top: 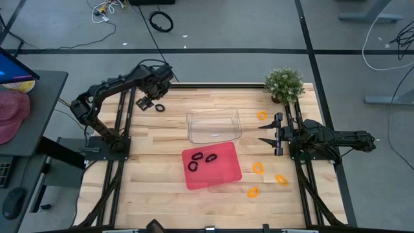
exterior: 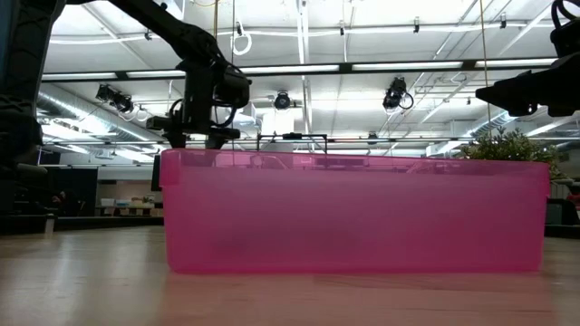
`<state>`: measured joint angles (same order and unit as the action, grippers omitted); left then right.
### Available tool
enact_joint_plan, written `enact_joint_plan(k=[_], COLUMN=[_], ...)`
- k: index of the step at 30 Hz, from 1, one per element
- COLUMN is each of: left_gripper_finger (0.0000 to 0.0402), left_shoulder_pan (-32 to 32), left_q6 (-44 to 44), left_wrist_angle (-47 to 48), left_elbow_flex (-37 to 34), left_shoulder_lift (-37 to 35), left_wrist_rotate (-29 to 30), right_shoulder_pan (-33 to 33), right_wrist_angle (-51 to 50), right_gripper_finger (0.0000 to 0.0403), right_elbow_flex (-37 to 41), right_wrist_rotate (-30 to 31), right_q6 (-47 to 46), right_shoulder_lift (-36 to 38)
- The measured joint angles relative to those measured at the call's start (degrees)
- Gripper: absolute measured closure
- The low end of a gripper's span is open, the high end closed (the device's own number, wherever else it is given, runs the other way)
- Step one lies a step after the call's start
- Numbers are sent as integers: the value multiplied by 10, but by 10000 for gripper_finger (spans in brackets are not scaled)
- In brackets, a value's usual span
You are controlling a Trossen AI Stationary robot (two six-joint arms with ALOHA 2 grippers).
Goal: Sort spring keychains
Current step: Put the black spring keychain into the red bin
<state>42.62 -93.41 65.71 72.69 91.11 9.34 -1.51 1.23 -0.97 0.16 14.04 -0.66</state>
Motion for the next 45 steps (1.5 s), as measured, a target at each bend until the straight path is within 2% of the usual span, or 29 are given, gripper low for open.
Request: enact_joint_plan(k=[14, 33, 45], left_gripper_finger=[143, 143, 143], left_shoulder_pan=[26, 26, 25], left_q6=[26, 20, 9], left_wrist_angle=[-6, -24, -96], left_elbow_flex=[0, 0, 1], left_shoulder_lift=[0, 0, 59], left_wrist_rotate=[9, -5, -32], right_shoulder_pan=[0, 0, 0], right_wrist_angle=[0, 0, 0], right_gripper_finger=[181, 181, 181], right_elbow_flex=[0, 0, 0], right_wrist_rotate=[0, 0, 0], right_q6=[0, 0, 0], right_shoulder_lift=[0, 0, 0])
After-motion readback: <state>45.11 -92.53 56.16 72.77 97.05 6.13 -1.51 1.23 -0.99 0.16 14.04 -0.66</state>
